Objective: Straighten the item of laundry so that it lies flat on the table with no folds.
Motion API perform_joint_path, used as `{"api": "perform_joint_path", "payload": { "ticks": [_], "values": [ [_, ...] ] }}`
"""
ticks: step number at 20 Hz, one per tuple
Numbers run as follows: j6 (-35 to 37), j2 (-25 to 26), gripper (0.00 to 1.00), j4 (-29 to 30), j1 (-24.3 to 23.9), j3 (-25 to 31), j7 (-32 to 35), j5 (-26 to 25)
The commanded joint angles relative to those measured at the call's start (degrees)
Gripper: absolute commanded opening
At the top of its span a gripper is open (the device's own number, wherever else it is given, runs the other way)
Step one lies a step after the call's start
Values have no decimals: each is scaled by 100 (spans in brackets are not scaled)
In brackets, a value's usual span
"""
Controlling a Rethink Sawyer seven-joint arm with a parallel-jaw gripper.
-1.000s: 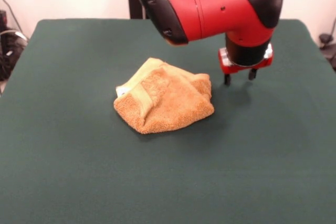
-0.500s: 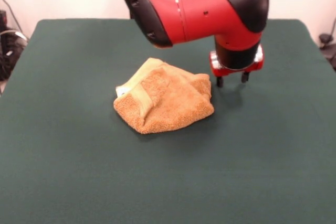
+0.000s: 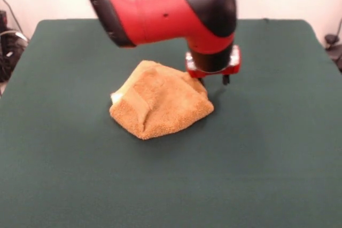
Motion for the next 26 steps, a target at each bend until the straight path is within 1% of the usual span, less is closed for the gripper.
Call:
{"api": "perform_joint_path", "payload": {
  "ticks": [1,6,8,11,12,14,18,23,26],
  "values": [
    [974,-187,100,-442,-288,336,-1639,-198],
    [1285,-358,100,-436,-438,506,-1670,-161],
    [1385,-373,100,-501,-417,541,-1612,-153],
    [1255,-315,100,-495,-416,567,-1476,-160],
    [1181,-362,100,-399,-407,572,-1371,-136],
    [1168,-561,100,-216,-360,572,-1152,-58],
    [1367,-1084,100,125,-284,594,-853,173],
    [1803,-1656,100,375,-278,665,-666,583],
    [2090,-1867,100,369,-224,637,-637,704]
  ]
}}
